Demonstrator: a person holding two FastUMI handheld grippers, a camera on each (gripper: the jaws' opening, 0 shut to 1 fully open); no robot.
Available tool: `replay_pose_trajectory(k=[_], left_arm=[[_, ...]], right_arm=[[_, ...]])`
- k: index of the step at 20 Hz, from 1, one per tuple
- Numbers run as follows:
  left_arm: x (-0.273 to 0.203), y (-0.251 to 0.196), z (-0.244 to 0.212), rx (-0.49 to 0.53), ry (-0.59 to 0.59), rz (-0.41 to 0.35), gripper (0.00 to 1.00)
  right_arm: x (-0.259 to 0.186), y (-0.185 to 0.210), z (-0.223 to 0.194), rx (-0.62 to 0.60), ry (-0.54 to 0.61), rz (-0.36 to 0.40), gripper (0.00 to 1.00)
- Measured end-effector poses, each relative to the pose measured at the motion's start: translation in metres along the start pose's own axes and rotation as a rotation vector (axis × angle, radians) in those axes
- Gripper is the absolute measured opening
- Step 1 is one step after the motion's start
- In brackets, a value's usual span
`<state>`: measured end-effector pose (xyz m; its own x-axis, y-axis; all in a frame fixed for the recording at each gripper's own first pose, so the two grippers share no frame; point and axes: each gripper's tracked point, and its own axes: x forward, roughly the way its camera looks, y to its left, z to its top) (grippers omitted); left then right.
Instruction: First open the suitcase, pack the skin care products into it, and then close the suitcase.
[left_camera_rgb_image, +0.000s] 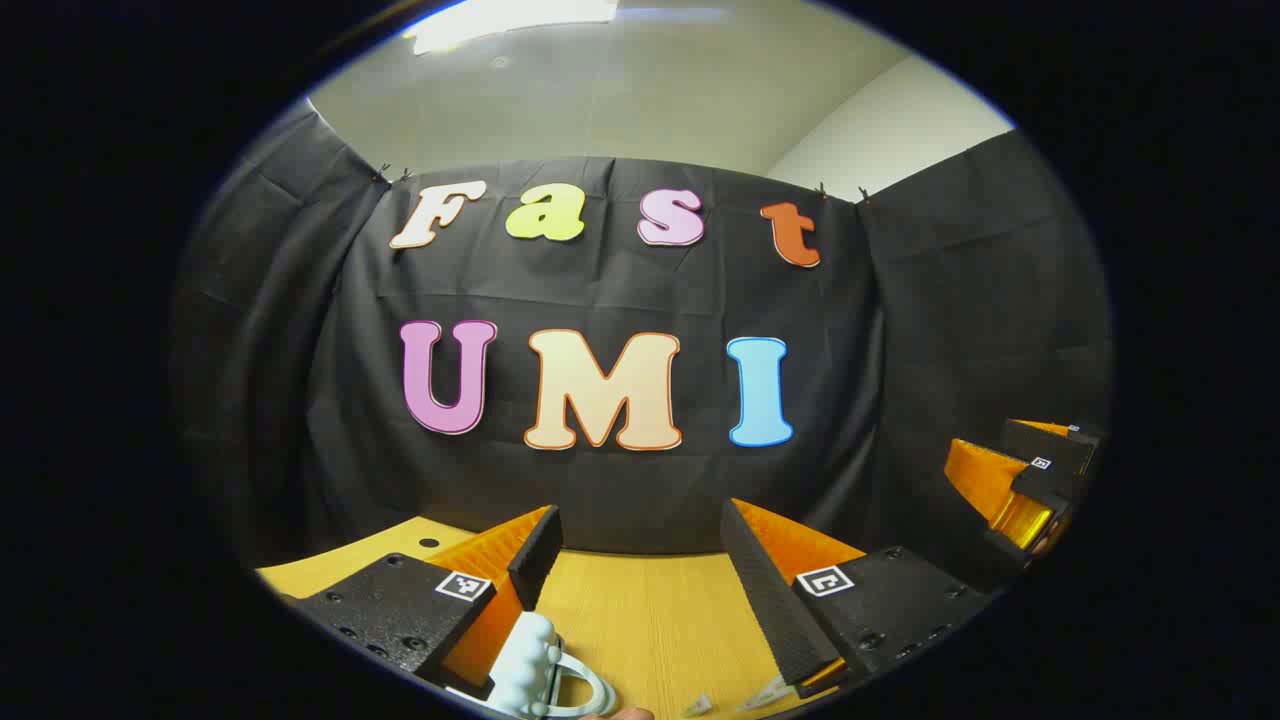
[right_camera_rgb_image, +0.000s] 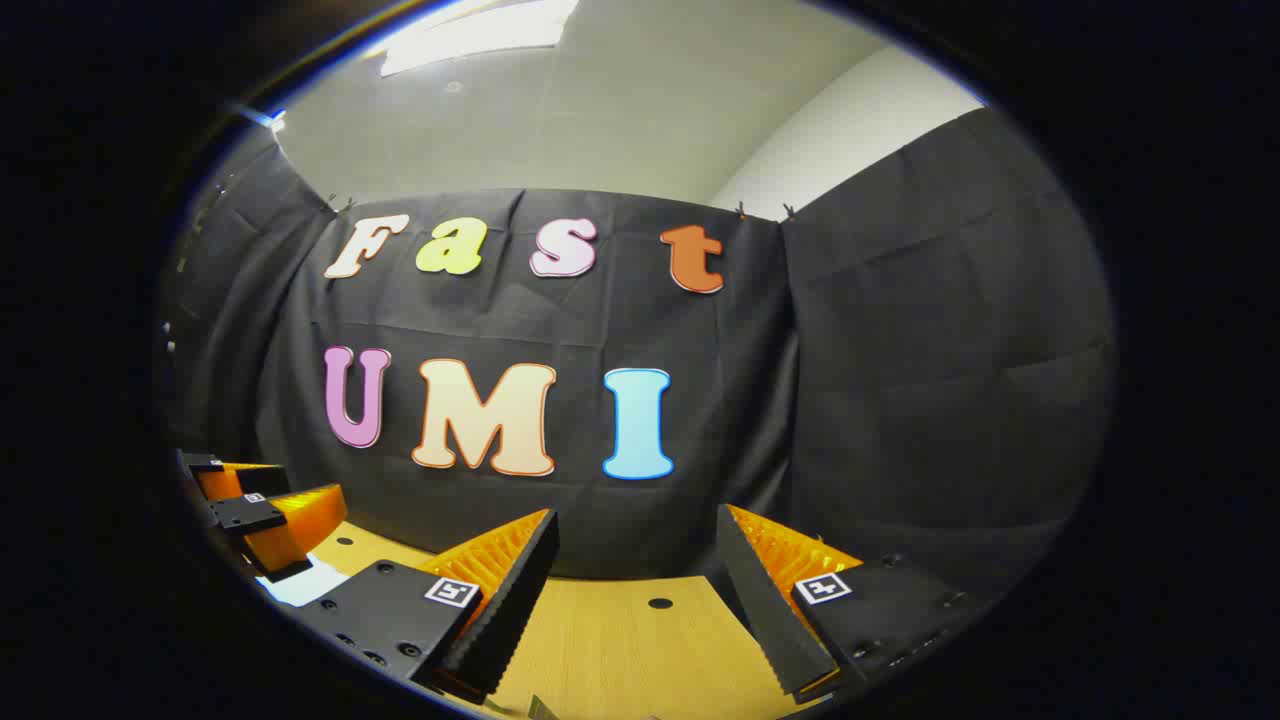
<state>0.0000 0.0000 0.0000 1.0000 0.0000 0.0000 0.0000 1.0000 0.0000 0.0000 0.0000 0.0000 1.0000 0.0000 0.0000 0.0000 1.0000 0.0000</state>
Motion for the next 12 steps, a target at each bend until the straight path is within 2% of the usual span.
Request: replay_pose_trajectory(k=[2,6,8,12], left_arm=[[0.001,0.0,-0.009,0.002,0.023,0.019,0.95],[-0.006,0.022,-0.041,0.053,0.109,0.137,0.97],[-0.011,0.031,-0.061,0.068,0.159,0.168,0.95],[-0.012,0.035,-0.116,0.082,0.298,0.127,0.95]], right_arm=[[0.002,0.001,-0.002,-0.02,-0.019,0.038,0.98],[0.006,0.017,-0.021,0.003,-0.017,0.146,0.98],[0.009,0.028,-0.036,0.021,0.011,0.195,0.98],[0.02,0.028,-0.044,0.045,0.041,0.168,1.0]])
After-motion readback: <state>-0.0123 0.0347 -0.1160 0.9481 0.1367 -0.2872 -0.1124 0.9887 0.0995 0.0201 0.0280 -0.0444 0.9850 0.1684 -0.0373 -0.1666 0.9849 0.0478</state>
